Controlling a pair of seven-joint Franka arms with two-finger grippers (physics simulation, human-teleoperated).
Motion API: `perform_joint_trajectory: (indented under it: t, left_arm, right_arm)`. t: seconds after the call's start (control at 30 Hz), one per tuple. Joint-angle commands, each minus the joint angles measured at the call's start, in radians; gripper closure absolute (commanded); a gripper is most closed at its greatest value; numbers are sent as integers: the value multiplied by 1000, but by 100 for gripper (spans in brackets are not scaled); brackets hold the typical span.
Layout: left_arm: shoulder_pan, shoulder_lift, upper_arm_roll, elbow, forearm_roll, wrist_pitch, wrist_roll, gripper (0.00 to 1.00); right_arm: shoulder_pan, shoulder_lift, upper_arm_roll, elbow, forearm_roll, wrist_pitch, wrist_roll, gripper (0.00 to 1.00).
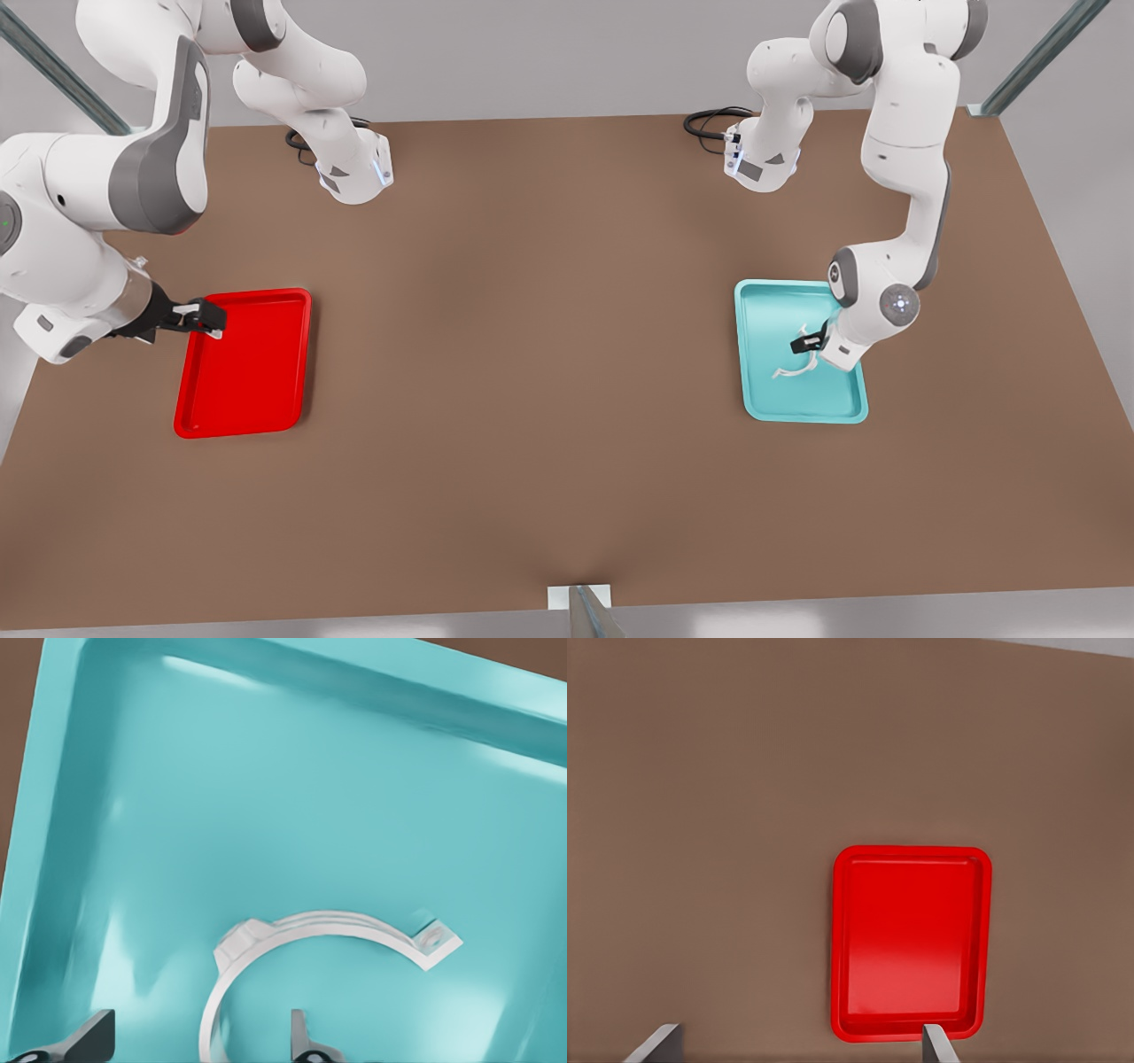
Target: Take the drainage pipe clamp from the left arm, pass it to the right arm, and place it in the plate on the right side
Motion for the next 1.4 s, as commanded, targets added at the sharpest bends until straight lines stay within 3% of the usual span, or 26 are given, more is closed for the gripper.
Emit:
perform_joint_trajectory:
  t: [0.0, 0.03, 0.3, 0.37, 0.57, 0.87, 0.9, 1.0, 1.37]
  left_arm:
    - [0, 4, 0, 1, 1, 19, -140, 21]
    - [0, 2, 0, 1, 1, 18, -140, 33]
    - [5, -15, -8, 1, 1, -9, -133, 33]
    - [3, -15, -8, -1, 1, -9, -136, 46]
    - [3, -13, -8, -1, 1, -29, -131, 63]
    - [2, -4, -8, 1, 3, -29, -133, 62]
    - [2, -6, -8, 1, 1, -29, -136, 72]
    - [2, -4, -8, 1, 1, -27, -137, 78]
    - [3, -88, -15, 67, 4, -110, -91, 79]
  right_arm:
    - [0, 1, 0, 0, 1, 1, -1, 0]
    - [0, 1, 0, -1, 1, -1, 0, 0]
    - [0, 2, 0, -11, -1, -1, -1, 0]
    - [0, 2, 0, -11, -1, -3, -1, 0]
    - [0, 2, 0, -12, -1, -7, -3, 0]
    - [-1, 8, 0, -17, -2, -7, -4, 0]
    - [-1, 7, -2, -17, -2, -7, -4, 0]
    - [-1, -4, -2, -4, -10, -7, -4, 0]
    - [5, 22, -11, 45, -2, 37, -4, 0]
